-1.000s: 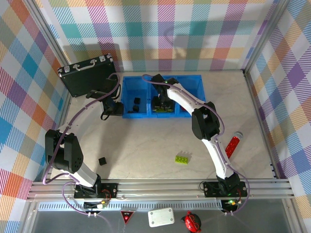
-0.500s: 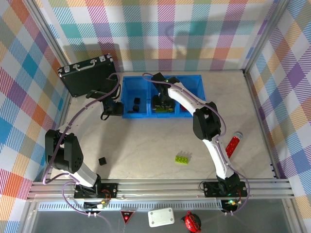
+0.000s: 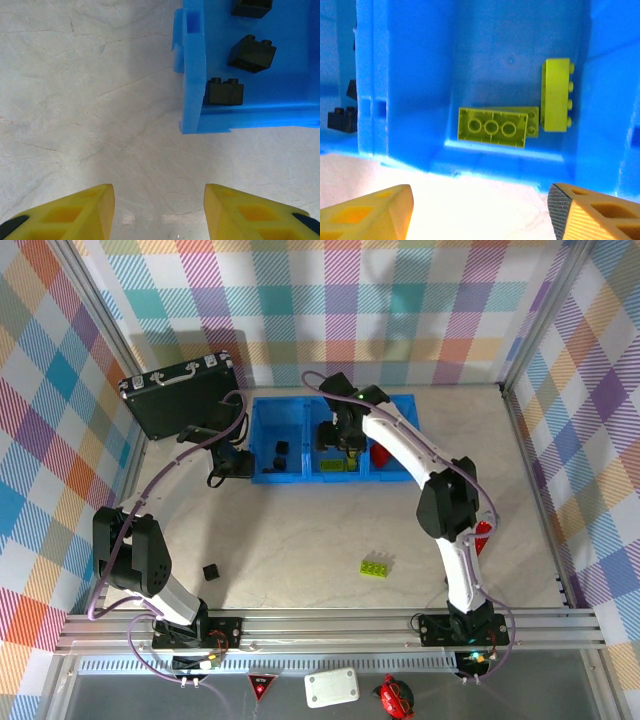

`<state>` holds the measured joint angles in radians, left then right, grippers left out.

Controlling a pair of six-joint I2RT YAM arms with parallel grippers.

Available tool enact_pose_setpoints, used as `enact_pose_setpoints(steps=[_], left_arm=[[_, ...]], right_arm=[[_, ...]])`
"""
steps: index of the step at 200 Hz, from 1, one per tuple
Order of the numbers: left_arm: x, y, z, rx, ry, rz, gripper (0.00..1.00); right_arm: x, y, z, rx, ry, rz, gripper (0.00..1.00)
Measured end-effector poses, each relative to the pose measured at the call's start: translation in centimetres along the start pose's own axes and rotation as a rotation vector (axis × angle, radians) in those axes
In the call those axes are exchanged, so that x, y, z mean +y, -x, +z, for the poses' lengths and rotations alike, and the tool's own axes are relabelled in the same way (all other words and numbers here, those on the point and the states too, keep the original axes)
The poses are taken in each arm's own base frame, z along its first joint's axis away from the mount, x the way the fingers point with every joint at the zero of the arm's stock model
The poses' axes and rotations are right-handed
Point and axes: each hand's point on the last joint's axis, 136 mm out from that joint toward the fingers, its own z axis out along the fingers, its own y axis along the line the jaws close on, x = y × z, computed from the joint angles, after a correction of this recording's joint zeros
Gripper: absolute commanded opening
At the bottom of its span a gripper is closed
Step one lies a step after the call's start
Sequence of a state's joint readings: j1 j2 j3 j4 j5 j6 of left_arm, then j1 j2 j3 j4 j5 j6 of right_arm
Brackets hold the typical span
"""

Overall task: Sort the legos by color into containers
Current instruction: Place the lego in the container, then pick up the lego from the bottom-center of the table.

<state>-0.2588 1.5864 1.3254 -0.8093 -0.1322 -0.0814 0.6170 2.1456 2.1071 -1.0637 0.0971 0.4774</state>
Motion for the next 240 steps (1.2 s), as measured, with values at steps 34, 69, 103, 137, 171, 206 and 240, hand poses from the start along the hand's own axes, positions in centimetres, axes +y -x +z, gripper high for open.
enact_pose_setpoints(steps=[34, 69, 103, 137, 171, 206, 240], left_arm=[[-0.2, -0.3, 0.0, 0.011, -0.013, -0.005, 0.5], [-0.2, -0.7, -0.2, 0.031, -0.012, -0.004, 0.51], [-0.3, -0.5, 0.1, 0.03, -0.014, -0.003, 0.5], [-0.6, -0.7, 0.4, 0.044, -0.033, -0.003, 0.5], [-0.7, -0.7, 0.5, 0.044, -0.035, -0.003, 0.5], [-0.7, -0.8, 0.5, 0.044, -0.037, -0.003, 0.5], [-0.7, -0.7, 0.5, 0.044, -0.036, -0.003, 0.51]], right_arm=[[-0.8, -2.7, -0.9, 0.031, -0.011, -0.011, 0.72], [-1.8, -5.7, -1.5, 0.061, -0.023, -0.021, 0.72], [-2.5, -9.3, -1.8, 0.098, -0.035, -0.029, 0.72], [-3.0, -13.5, -1.8, 0.145, -0.054, -0.032, 0.72], [-4.0, -17.7, -1.2, 0.196, -0.089, -0.012, 0.71], [-4.9, -21.4, -0.8, 0.231, -0.117, 0.03, 0.72], [-6.0, -24.1, -0.7, 0.231, -0.125, 0.101, 0.73]])
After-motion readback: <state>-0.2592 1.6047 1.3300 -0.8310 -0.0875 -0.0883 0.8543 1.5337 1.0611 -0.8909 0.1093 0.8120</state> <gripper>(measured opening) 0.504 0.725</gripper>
